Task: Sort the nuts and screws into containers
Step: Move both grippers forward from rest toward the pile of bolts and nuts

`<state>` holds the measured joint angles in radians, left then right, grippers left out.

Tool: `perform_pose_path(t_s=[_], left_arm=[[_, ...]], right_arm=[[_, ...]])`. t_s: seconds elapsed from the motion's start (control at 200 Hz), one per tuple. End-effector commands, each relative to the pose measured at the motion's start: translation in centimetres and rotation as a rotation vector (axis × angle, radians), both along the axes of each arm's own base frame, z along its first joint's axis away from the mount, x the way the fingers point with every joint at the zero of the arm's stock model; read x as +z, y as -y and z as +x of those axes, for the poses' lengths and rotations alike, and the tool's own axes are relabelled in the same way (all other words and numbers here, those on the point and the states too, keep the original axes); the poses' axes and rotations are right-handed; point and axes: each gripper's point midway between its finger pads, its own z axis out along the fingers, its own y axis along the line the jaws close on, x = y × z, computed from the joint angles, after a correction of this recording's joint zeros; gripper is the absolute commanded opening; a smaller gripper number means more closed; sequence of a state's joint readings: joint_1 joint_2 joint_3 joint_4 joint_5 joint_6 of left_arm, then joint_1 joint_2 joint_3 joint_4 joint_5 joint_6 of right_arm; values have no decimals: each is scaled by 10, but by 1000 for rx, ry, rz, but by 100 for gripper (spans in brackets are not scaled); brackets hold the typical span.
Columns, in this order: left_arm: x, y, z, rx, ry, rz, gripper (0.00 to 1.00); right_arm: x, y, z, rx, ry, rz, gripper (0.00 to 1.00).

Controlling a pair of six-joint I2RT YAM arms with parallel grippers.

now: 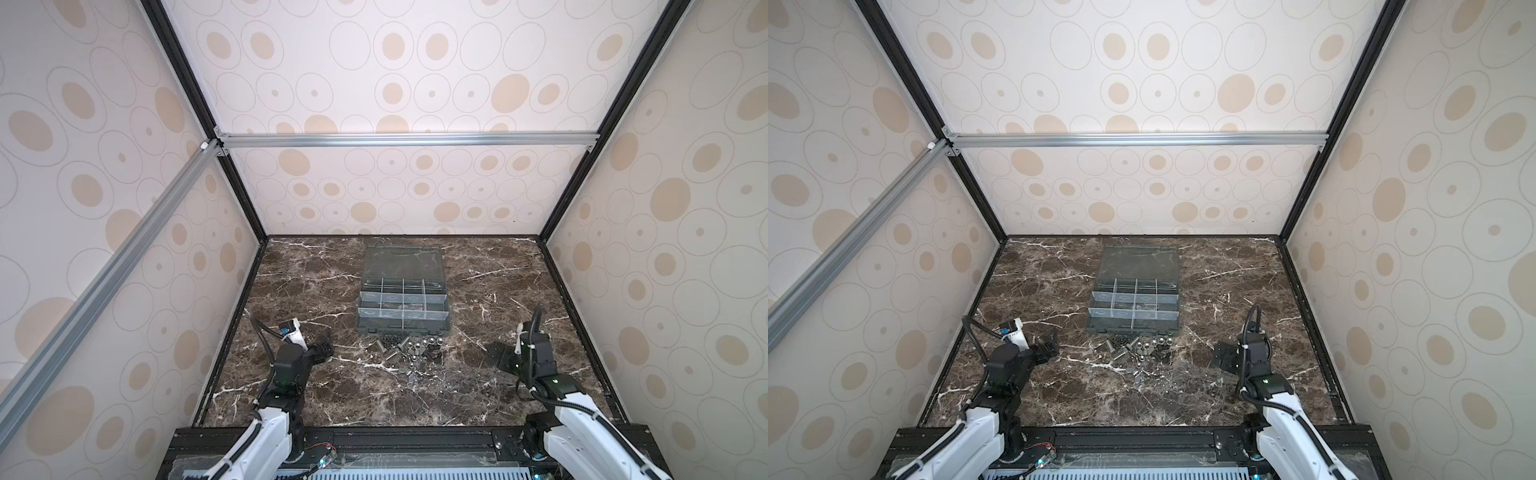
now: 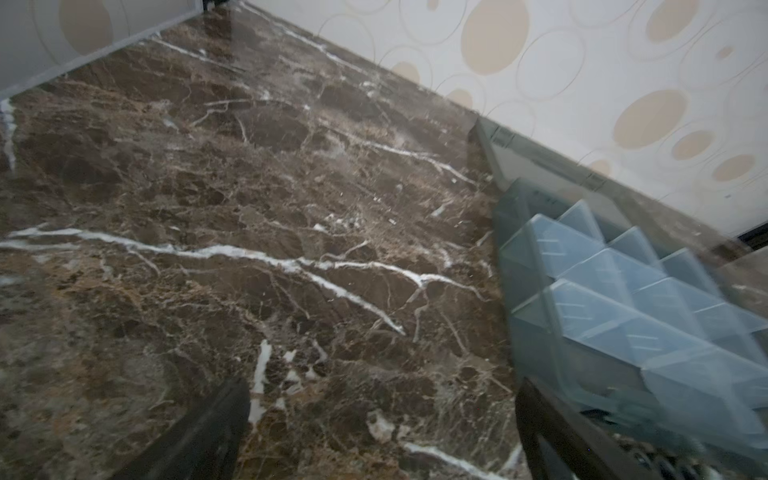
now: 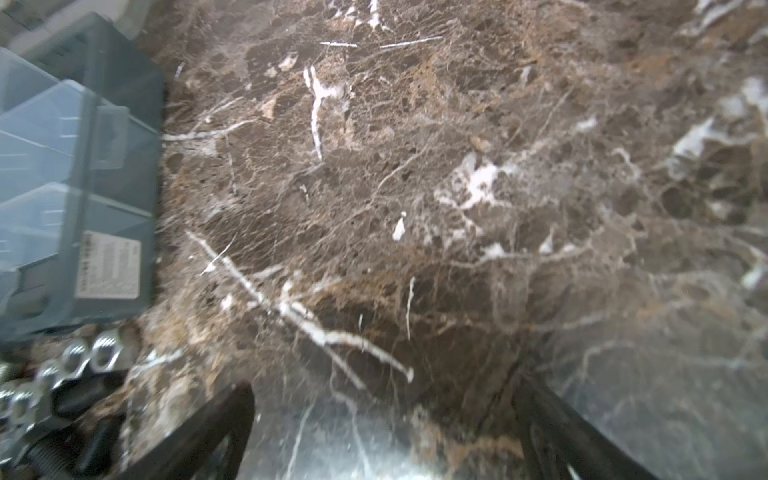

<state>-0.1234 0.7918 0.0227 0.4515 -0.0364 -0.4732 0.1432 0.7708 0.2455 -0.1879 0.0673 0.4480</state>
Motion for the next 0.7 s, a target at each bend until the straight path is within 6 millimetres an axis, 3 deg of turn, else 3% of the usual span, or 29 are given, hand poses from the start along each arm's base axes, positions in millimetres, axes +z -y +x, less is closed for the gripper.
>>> perform_pose_path(t_s=[0.0, 0.695], left_arm=[[55, -53, 90, 198, 269, 448, 99], [56, -53, 90, 198, 273, 448, 99]], right_arm=[[39, 37, 152, 25, 377, -417, 100], [38, 32, 154, 51, 379, -402, 100]])
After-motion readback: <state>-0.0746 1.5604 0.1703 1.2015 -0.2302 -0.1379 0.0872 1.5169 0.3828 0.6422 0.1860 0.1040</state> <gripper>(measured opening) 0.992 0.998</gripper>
